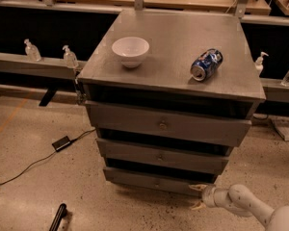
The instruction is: Open bottom drawer
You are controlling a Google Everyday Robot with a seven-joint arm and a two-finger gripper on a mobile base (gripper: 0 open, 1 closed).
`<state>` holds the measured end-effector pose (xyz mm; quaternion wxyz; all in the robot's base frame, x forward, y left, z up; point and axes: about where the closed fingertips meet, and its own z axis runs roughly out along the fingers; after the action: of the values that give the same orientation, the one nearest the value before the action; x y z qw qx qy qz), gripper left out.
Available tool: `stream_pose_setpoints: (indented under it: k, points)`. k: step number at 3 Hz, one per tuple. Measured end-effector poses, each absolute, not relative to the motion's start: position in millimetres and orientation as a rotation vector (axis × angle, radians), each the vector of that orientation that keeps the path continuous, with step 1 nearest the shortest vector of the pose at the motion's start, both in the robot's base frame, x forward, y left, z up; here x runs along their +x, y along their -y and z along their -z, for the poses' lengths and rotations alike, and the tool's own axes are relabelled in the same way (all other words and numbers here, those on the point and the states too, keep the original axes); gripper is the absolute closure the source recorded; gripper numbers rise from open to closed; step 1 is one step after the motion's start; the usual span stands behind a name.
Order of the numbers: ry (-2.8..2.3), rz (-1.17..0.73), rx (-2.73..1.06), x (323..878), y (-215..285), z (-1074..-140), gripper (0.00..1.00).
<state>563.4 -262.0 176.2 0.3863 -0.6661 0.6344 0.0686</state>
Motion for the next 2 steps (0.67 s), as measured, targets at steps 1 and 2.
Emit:
stream_pose_setpoints:
  k: [1,2]
  points:
    - [-1.632,-0.19,-1.706,548.1,262.0,-180.1,0.33]
    - [-1.643,-0.185,-1.707,535.7,261.6,-187.3,0.36]
